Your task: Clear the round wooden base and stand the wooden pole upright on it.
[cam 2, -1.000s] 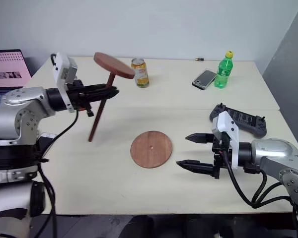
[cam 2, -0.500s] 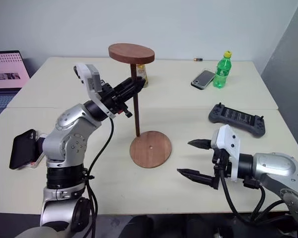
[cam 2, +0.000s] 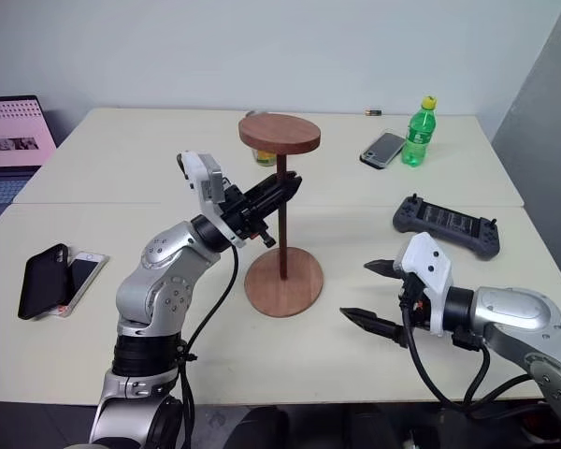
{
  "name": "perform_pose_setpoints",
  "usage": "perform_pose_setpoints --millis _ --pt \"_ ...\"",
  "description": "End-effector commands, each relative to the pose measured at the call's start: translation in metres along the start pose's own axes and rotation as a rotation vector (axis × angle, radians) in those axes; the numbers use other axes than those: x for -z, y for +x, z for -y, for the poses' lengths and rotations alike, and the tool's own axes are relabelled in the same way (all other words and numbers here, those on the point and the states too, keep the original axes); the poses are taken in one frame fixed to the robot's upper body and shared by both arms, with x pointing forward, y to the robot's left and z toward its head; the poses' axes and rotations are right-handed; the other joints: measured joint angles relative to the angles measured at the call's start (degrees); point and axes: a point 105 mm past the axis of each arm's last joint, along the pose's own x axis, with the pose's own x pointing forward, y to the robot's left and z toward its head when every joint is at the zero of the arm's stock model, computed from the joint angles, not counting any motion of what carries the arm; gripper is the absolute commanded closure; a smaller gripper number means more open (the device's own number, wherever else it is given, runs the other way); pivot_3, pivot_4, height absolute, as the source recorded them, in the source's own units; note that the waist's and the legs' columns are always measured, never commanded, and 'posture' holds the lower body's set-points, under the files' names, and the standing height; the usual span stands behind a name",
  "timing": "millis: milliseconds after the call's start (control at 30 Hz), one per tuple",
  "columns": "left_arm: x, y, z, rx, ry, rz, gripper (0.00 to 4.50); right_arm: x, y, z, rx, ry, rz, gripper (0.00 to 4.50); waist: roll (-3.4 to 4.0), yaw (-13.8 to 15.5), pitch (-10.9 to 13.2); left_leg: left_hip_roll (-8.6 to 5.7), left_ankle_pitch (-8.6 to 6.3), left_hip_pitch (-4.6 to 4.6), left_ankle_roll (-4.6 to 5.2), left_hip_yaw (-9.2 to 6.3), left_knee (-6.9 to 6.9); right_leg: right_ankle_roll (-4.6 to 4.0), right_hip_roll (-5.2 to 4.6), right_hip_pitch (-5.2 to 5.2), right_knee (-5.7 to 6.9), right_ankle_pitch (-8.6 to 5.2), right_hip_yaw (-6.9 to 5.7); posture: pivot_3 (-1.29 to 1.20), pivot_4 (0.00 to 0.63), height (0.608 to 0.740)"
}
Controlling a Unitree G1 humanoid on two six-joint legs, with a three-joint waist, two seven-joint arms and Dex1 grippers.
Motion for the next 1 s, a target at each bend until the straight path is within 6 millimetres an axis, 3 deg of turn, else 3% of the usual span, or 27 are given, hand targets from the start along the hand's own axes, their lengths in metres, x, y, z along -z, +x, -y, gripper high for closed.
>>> perform_pose_setpoints --millis 33,400,1000 --pt "-0.007 0.001 0.004 0.016 0.03 0.04 4.24 -0.006 -0.001 -0.005 -0.01 -0.045 0.005 0.0 0.0 0.0 0.0 0.0 0.0 0.0 0.0 0.0 0.0 0.0 0.0 0.0 0.0 0.0 0.0 0.0 0.15 0.74" --pt "0.007 -0.006 0.006 -0.003 0.033 0.025 4.24 -0.003 0.0 -0.008 -0.026 -0.027 -0.023 0.0 0.0 0.0 0.0 0.0 -0.01 0.0 0.02 -0.01 0.0 0.0 0.0 0.0 0.0 0.0 -0.01 0.0 0.15 0.74" --pt "0.014 -0.005 0.004 -0.009 0.067 0.034 4.24 -0.002 -0.002 -0.011 -0.049 -0.028 -0.049 0.0 -0.01 0.0 0.0 0.0 -0.02 0.01 0.04 -0.02 0.0 0.01 0.0 0.01 -0.01 0.0 -0.02 0.0 0.15 0.74"
